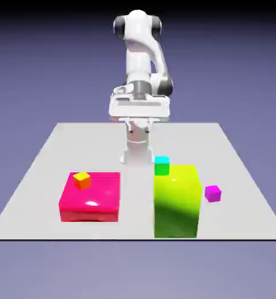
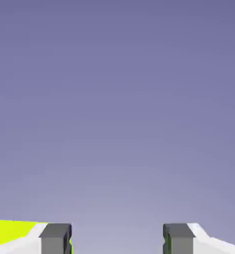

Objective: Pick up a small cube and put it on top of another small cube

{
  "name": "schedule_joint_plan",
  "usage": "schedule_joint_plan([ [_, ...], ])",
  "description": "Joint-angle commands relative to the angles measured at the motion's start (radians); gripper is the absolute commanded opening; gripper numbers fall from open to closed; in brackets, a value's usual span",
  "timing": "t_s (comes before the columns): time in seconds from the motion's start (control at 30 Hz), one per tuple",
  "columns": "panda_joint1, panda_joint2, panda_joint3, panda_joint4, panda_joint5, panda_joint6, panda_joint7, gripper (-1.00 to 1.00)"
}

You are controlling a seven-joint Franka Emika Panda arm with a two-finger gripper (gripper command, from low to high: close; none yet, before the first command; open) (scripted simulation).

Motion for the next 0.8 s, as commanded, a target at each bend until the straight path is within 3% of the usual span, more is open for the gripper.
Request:
schedule_joint_plan([
  [0.0, 0.021, 0.020, 0.025, 0.003, -0.043, -0.024, 0.026, 0.00],
  [0.4, 0.232, 0.346, 0.318, 0.035, -0.562, -0.253, 0.516, 0.00],
  [0.77, 0.168, 0.591, 0.345, 0.015, -0.639, -0.138, 0.995, 0.00],
])
